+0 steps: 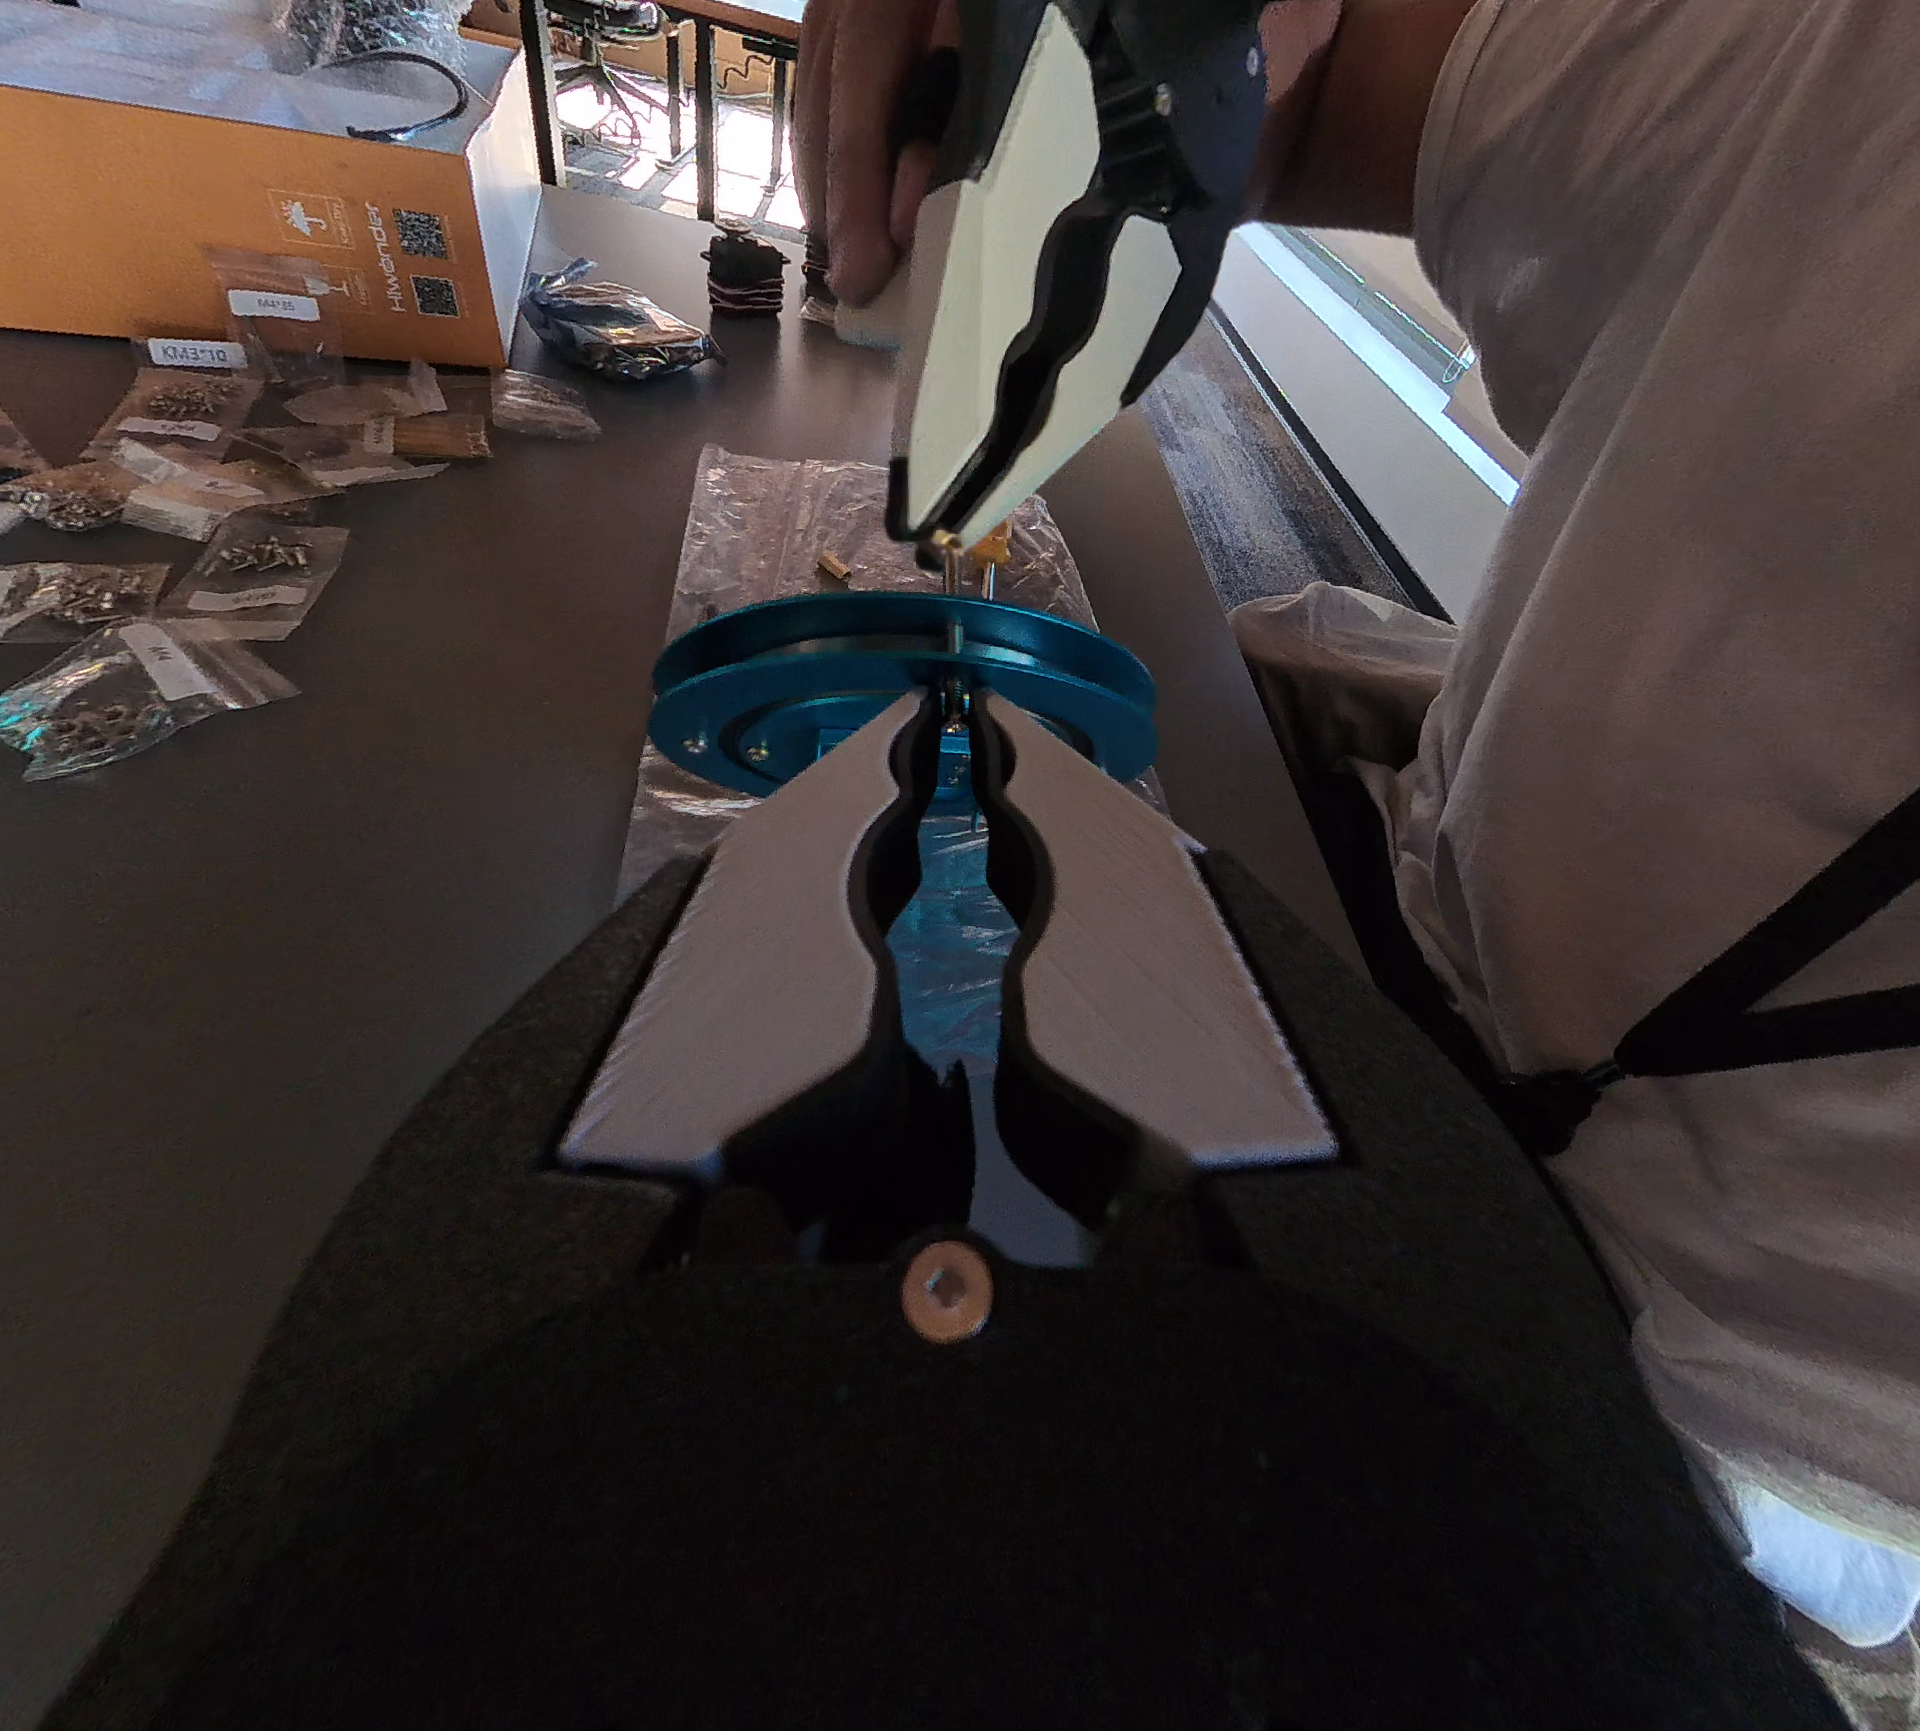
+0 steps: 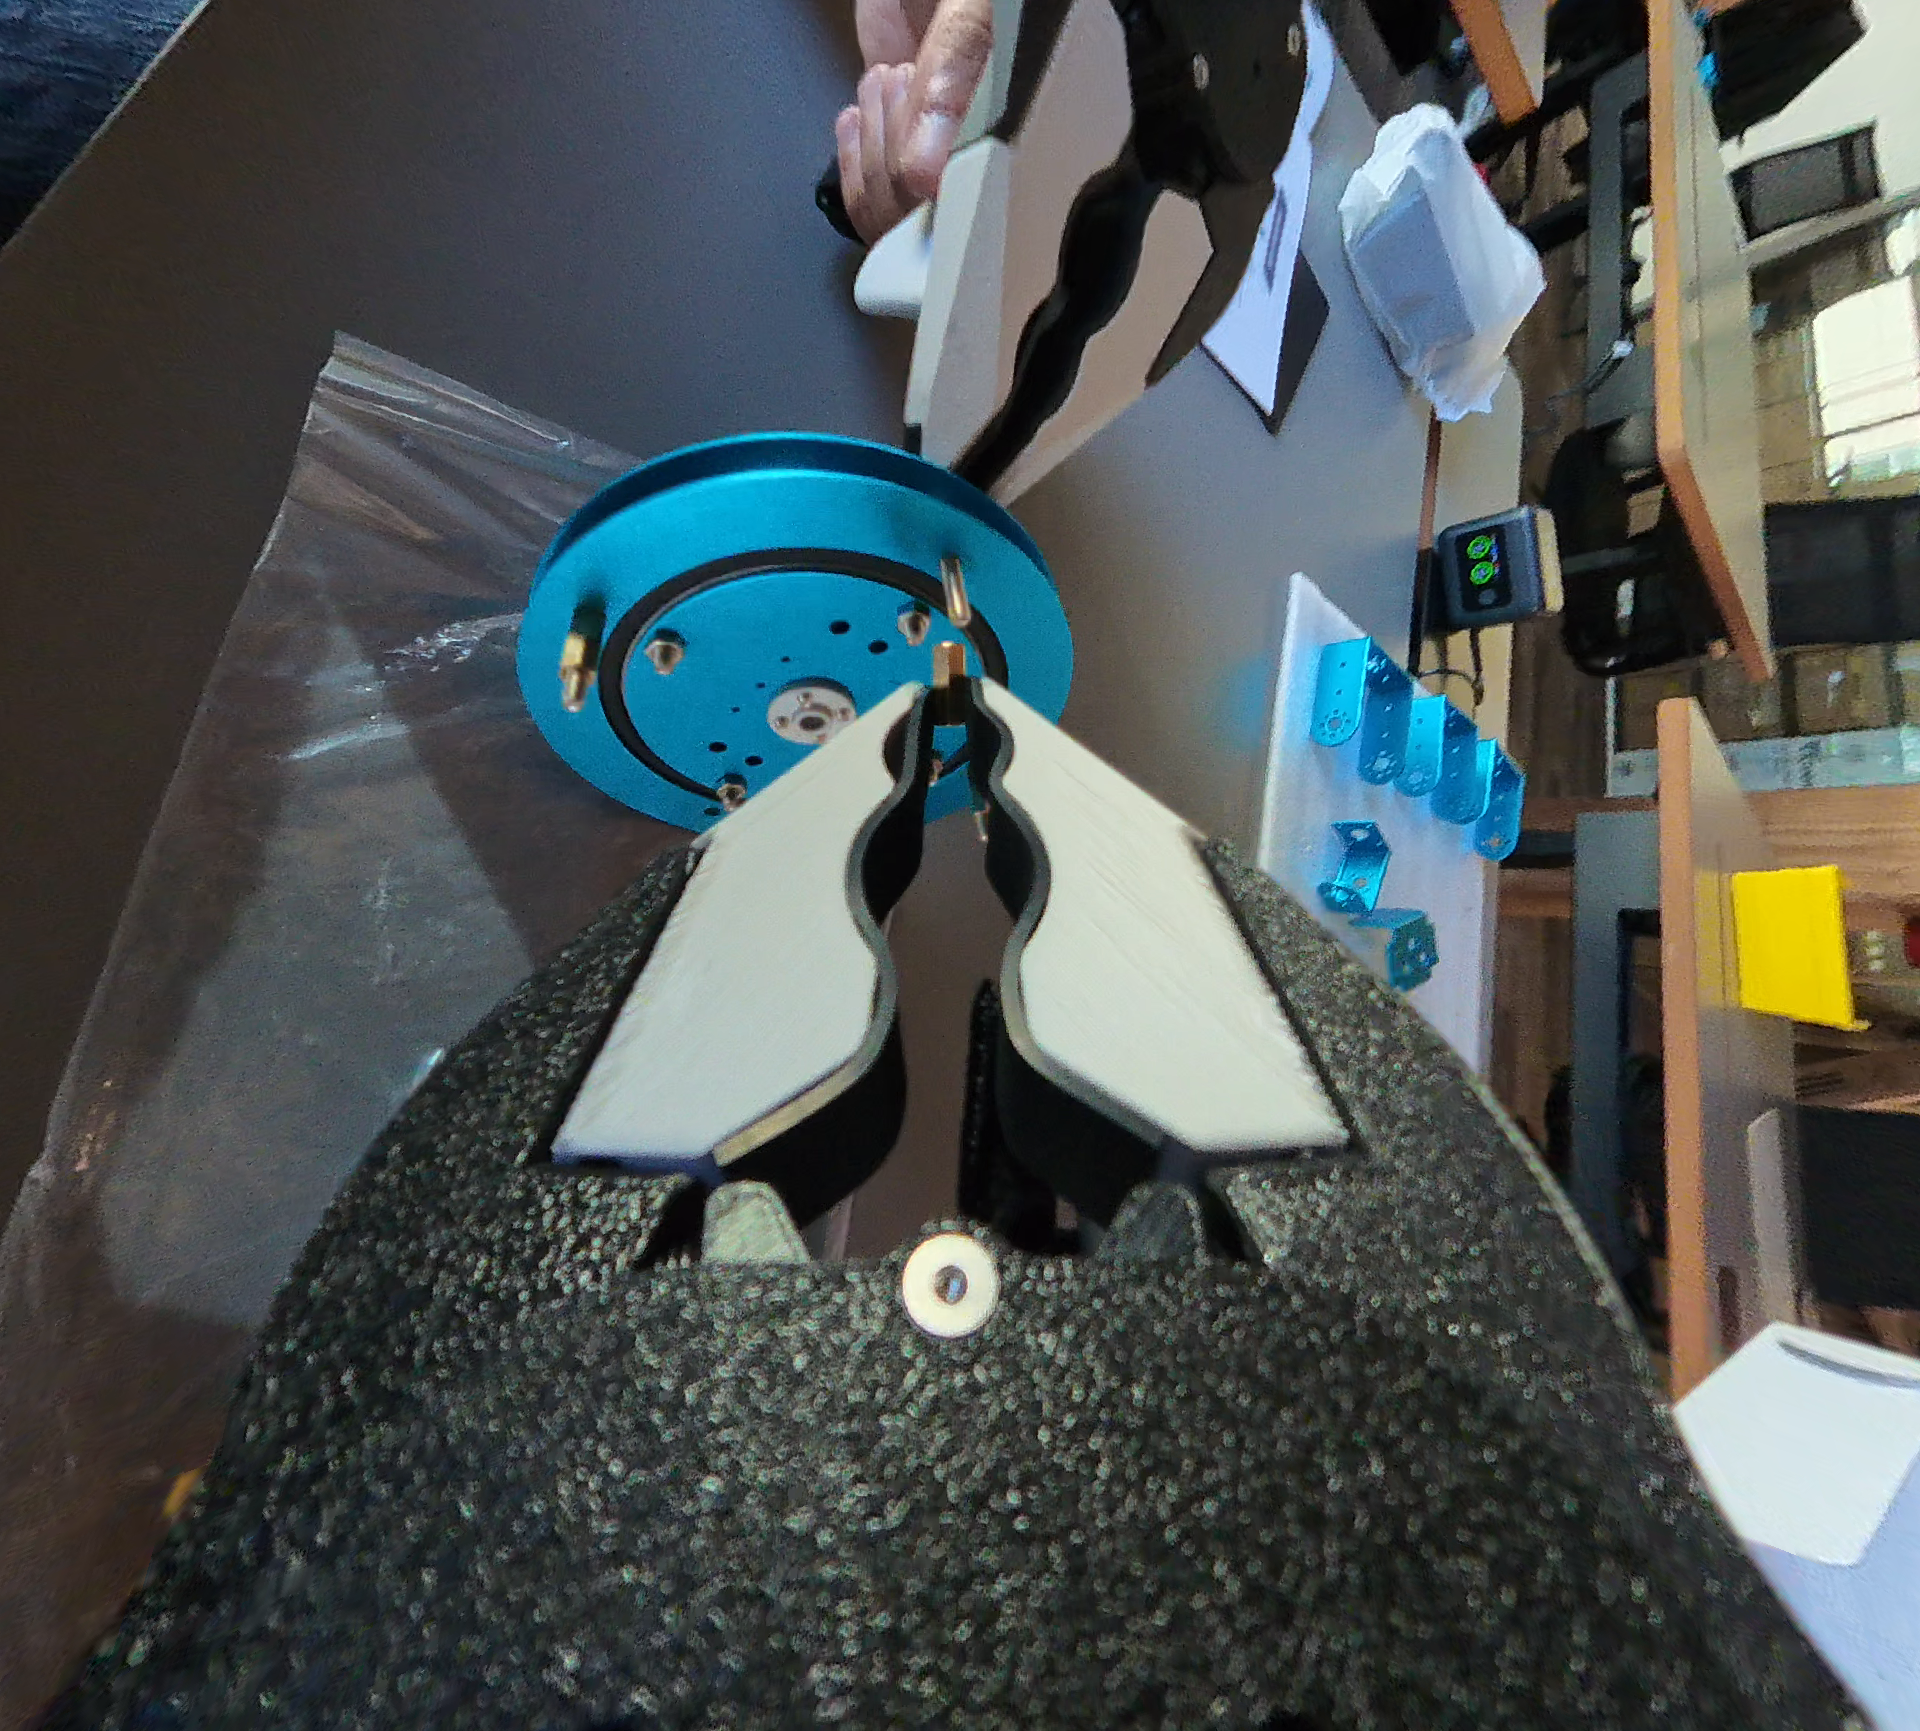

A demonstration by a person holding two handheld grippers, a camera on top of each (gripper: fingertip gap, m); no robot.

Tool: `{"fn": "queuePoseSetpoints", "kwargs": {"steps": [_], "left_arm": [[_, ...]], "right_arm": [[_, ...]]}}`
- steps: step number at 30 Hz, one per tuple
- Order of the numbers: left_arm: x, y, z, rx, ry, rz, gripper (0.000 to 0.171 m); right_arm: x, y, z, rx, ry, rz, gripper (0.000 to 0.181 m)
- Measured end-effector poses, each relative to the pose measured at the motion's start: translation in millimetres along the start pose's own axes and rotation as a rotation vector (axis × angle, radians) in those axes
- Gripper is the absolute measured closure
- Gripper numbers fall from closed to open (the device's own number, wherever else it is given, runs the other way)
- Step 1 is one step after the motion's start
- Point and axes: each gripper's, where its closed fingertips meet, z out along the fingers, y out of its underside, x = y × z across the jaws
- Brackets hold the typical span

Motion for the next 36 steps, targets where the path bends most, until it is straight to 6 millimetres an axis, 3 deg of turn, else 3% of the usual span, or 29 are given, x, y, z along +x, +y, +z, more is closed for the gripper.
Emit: {"fn": "queuePoseSetpoints", "kwargs": {"steps": [6,11,25,32,36], "left_arm": [[-1,0,0,0.006,-0.003,-0.010,0.168],[-1,-1,1,0.007,-0.004,-0.007,0.167],[0,-1,2,0.007,-0.011,-0.001,0.168],[2,-1,2,0.006,0.000,0.004,0.167],[2,-1,3,0.008,0.001,0.007,0.167]], "right_arm": [[0,-3,1,0.026,0.016,0.054,0.176],[2,-4,0,0.130,-0.001,0.243,0.176],[1,-7,8,0.157,0.023,0.244,0.176],[8,-26,-7,0.378,-0.018,0.381,0.176],[5,-29,2,0.440,-0.067,0.454,0.176]]}}
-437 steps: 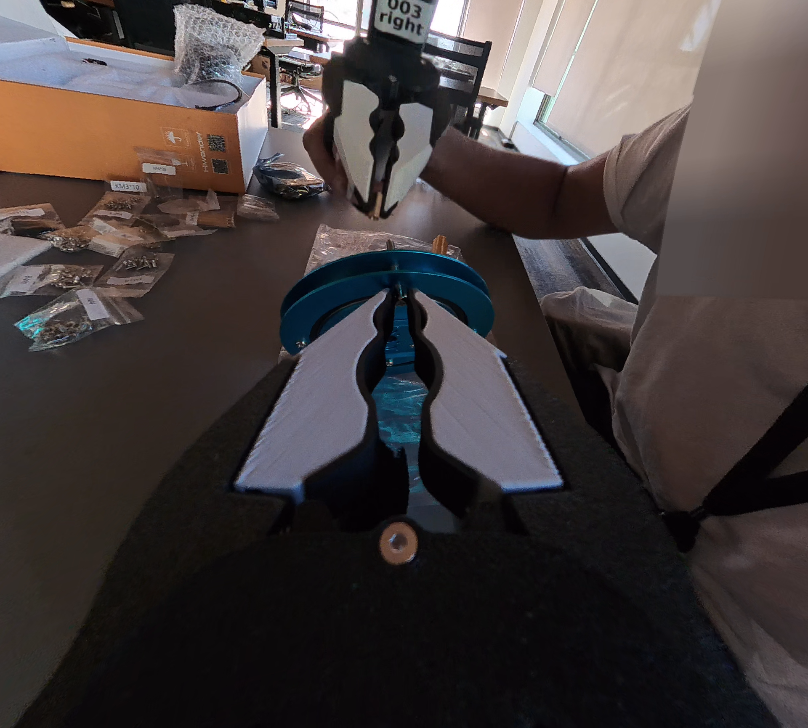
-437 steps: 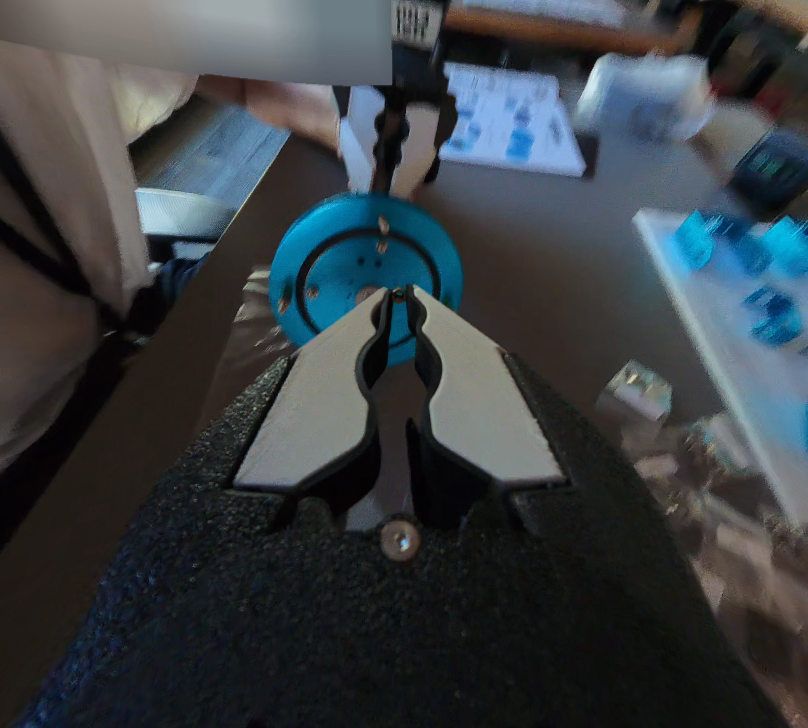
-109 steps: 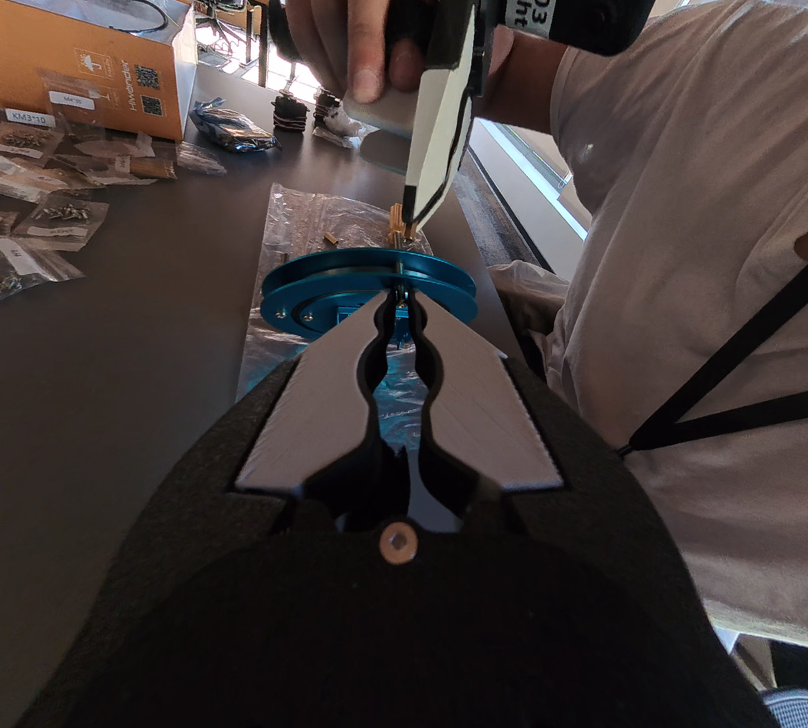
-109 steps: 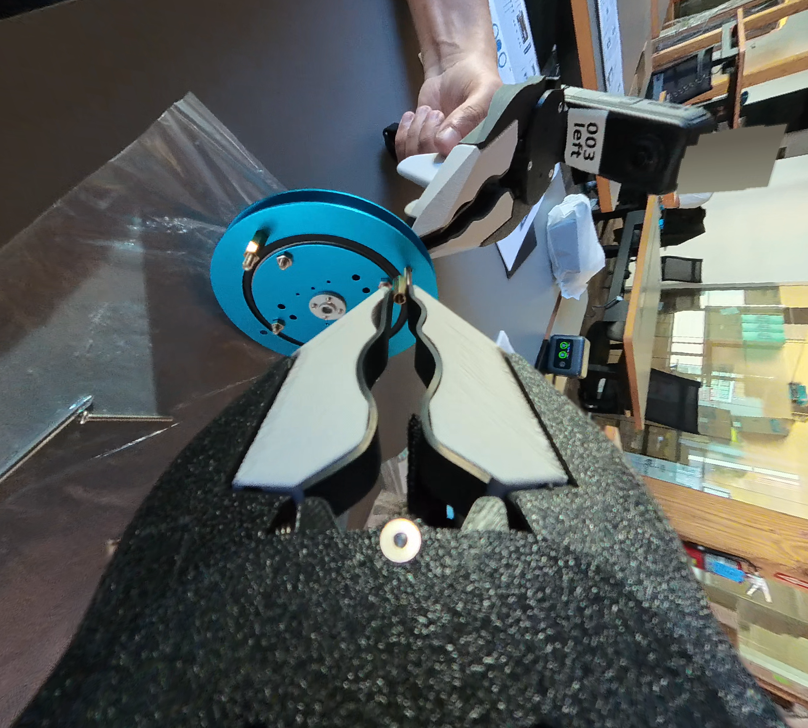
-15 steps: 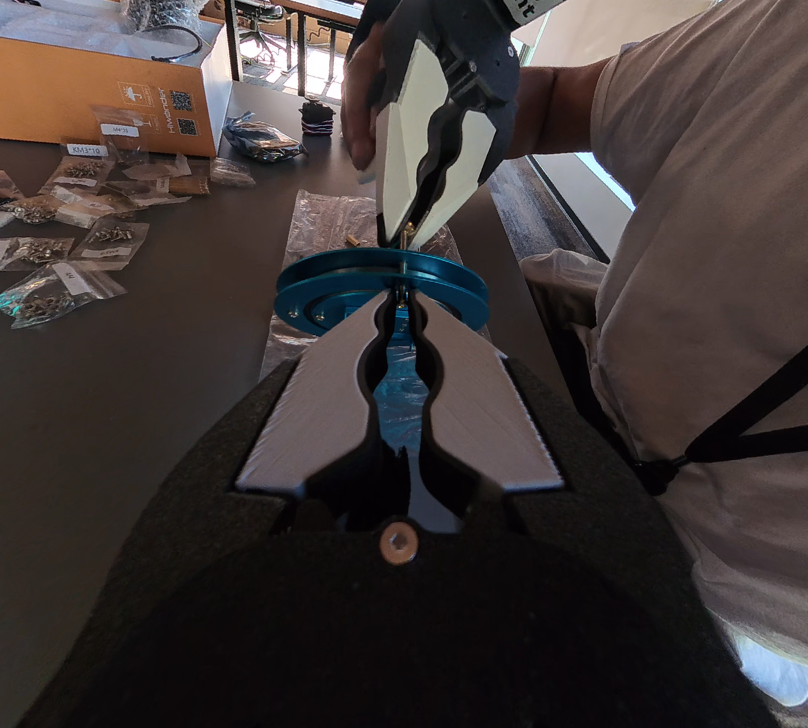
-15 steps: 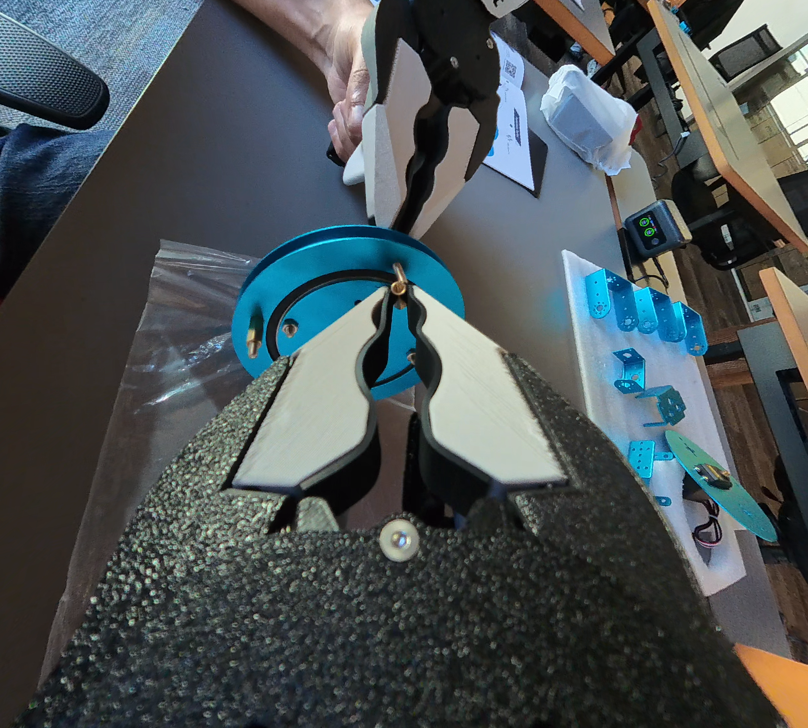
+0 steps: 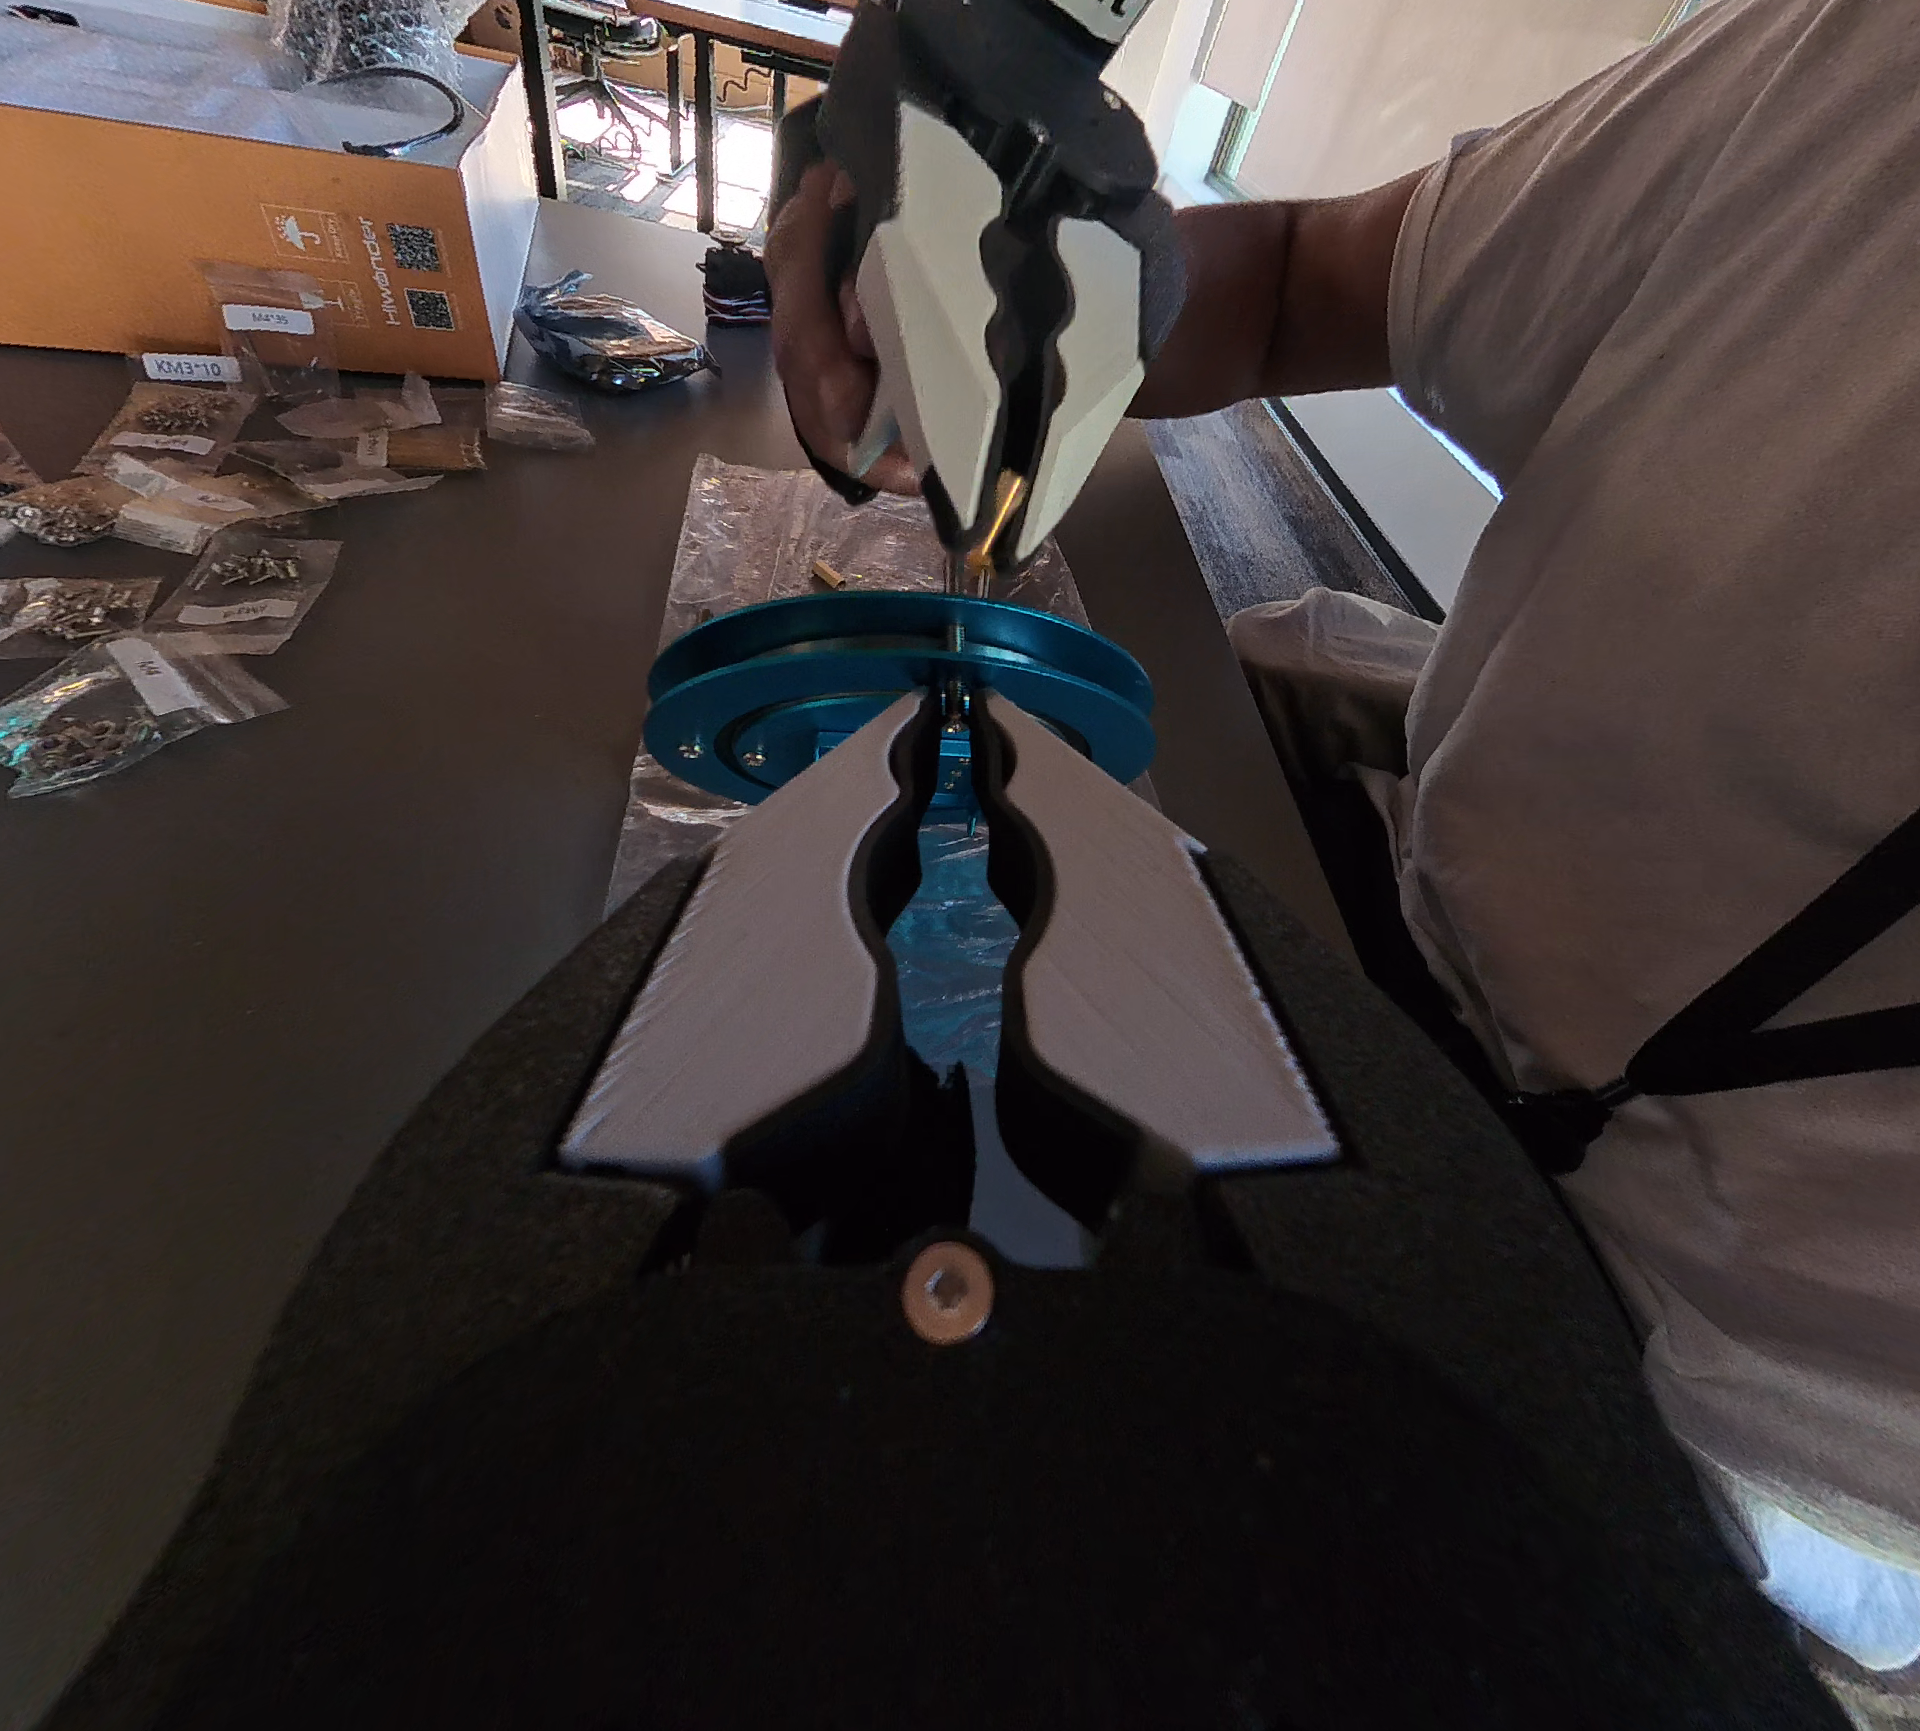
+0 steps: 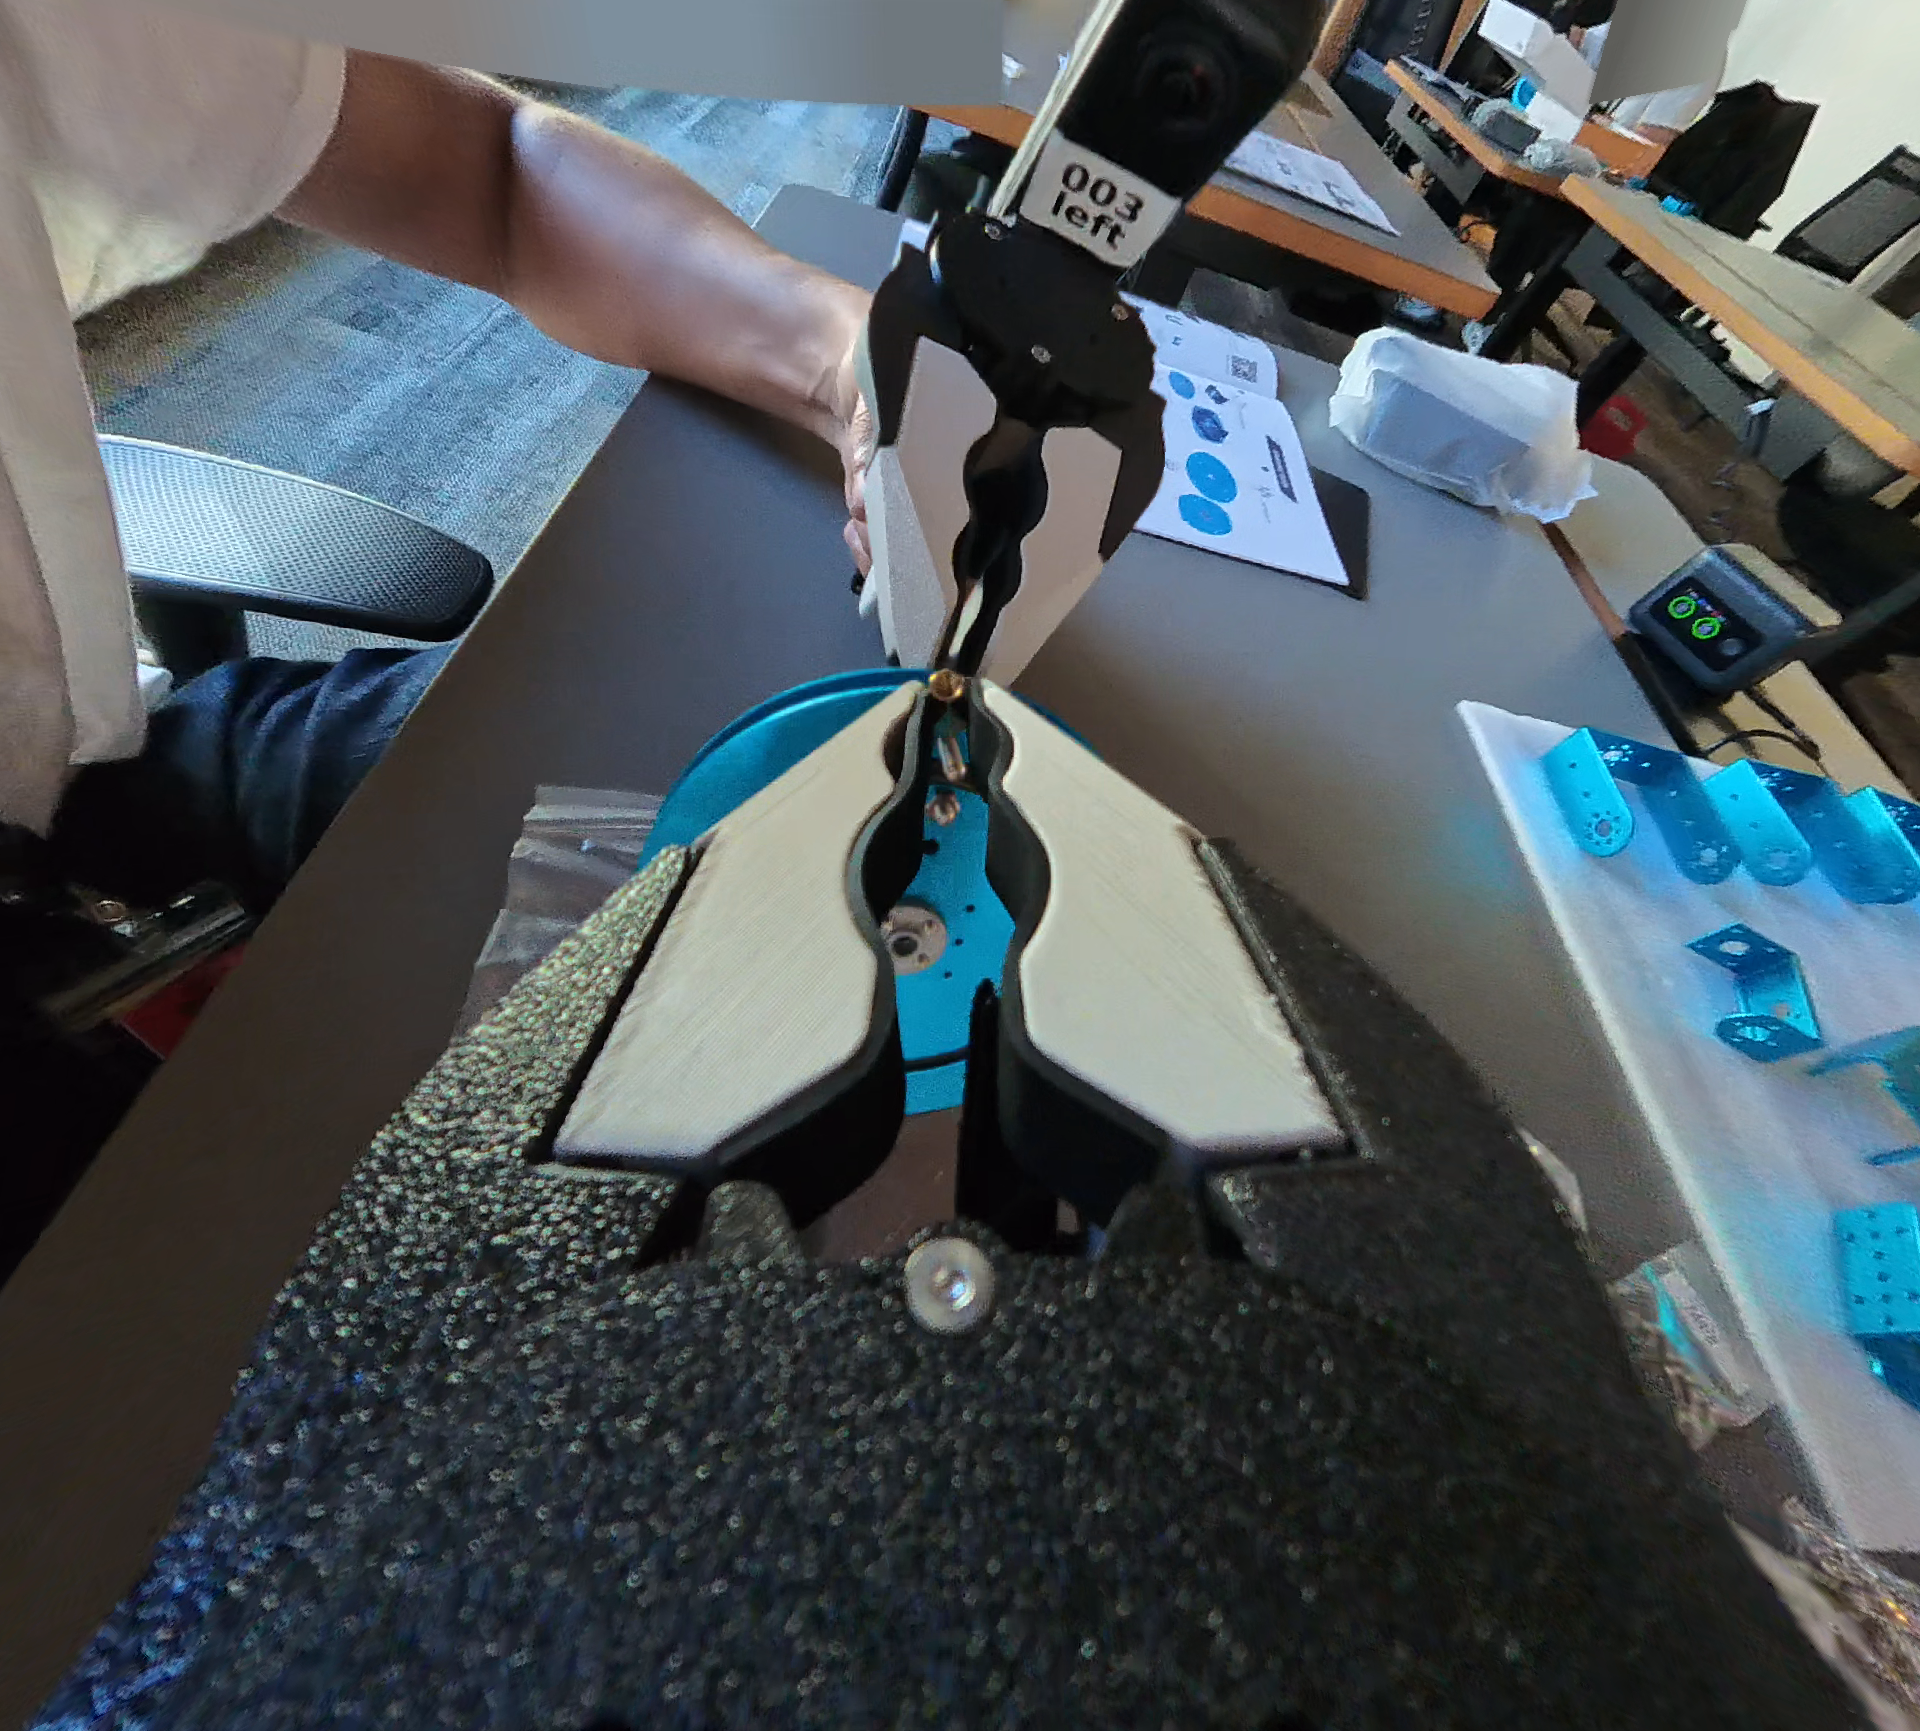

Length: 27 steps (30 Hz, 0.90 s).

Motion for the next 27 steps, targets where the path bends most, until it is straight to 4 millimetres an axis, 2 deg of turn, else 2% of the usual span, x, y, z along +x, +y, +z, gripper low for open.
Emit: {"fn": "queuePoseSetpoints", "kwargs": {"steps": [5,13,15,27], "left_arm": [[-2.4,0.1,-1.3,0.003,-0.005,-0.008,0.167],[-0.4,0.3,-0.5,0.002,0.001,-0.001,0.167],[-0.5,0.4,-0.6,0.003,0.001,-0.003,0.167],[-0.5,1.1,-0.5,0.004,0.005,-0.003,0.167]], "right_arm": [[-0.3,9.3,1.7,0.015,-0.014,0.037,0.176],[1.6,9.6,-3.8,0.048,-0.022,0.059,0.176],[1.5,4.1,-5.6,0.083,-0.026,0.068,0.176],[2.7,8.1,-0.9,0.108,-0.045,0.079,0.176]]}}
